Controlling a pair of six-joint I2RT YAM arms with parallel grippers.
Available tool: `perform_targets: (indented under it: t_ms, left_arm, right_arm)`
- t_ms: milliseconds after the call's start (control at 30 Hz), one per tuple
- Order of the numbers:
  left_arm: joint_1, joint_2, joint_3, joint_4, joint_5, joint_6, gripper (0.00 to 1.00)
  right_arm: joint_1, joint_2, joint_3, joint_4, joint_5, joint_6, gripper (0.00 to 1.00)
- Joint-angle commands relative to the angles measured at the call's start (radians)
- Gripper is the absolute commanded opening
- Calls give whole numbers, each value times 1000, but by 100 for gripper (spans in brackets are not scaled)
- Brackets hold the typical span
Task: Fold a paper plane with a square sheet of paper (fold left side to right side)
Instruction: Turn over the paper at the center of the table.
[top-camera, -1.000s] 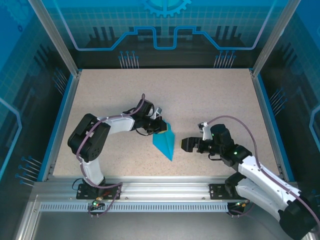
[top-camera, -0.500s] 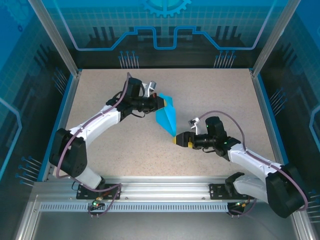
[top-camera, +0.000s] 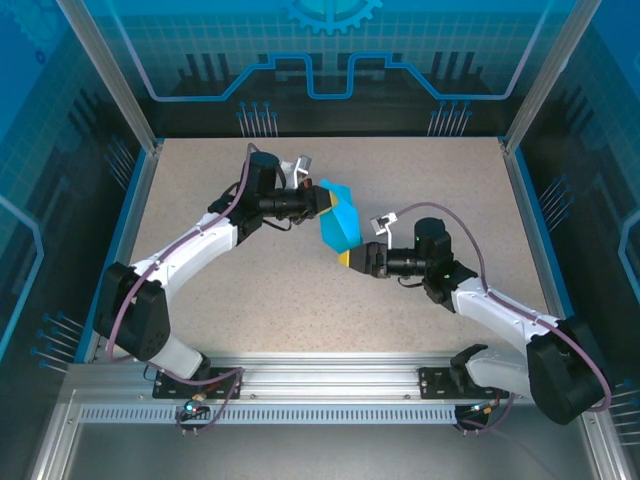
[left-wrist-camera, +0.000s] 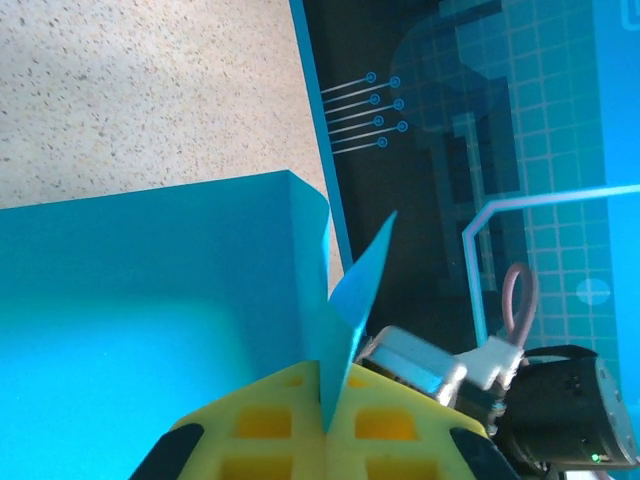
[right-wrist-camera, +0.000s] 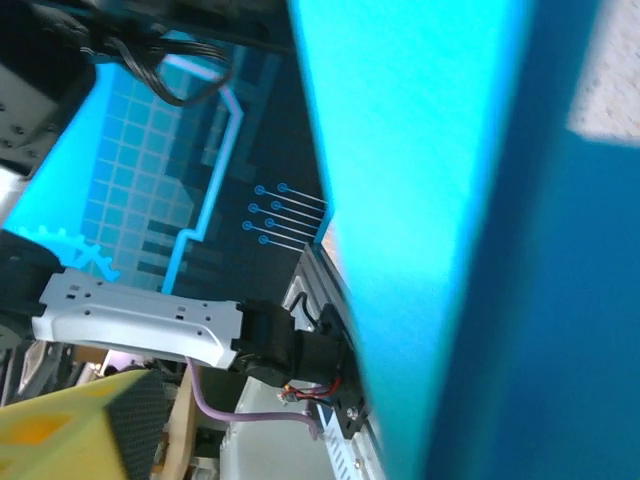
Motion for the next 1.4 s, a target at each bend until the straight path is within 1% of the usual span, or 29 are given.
perform_targets:
  t_ms: [0,167,400,533,633,700,767,867,933,1033,1100,1200,1300,1367]
  left_arm:
    - [0,-28,-31,55,53,-42,6]
    - [-1,-24,-51,74,68,-48,6]
    - [-1,-17,-71,114,89,-53,6]
    - [-1,-14,-74,131,107,-52,8]
    - [-1,-22,-76,121,111,-33,18]
    - [-1,-40,-73,77,95,11,23]
    - [1,-71,-74,13,60,67,34]
    - [2,-120,-69,-105,4,163,56]
    - [6,-163,-72,-180,-44,216,65]
    - [26,-249,-105,-243,-105,261,74]
    - [39,-312,-133,-276,-154,281,77]
    - [42,-403,-156,-343,-258,330,81]
    - [42,-484,-175,-392,-353,357,83]
    - [43,-538,-189,-420,-420,366,84]
  right_arm:
    - [-7,2,42,47,-23,32,75]
    - [-39,-8,59,13,-25,25,65]
    - [-57,-7,64,-23,-22,15,50]
    - [-58,-8,64,-35,-21,16,37]
    - [-58,-9,70,-68,-21,2,27]
    - [-58,-15,71,-95,-14,-15,21]
    - [-58,-25,78,-145,-1,-52,15]
    - [-57,-45,92,-274,27,-114,12]
    - [-56,-58,101,-337,49,-157,10]
    - [-43,-76,158,-537,136,-283,7]
    - [-27,-77,206,-671,210,-368,6]
    - [17,-64,289,-854,367,-484,4]
    - [89,-27,409,-1046,593,-589,2]
    - [159,18,491,-1154,780,-645,2]
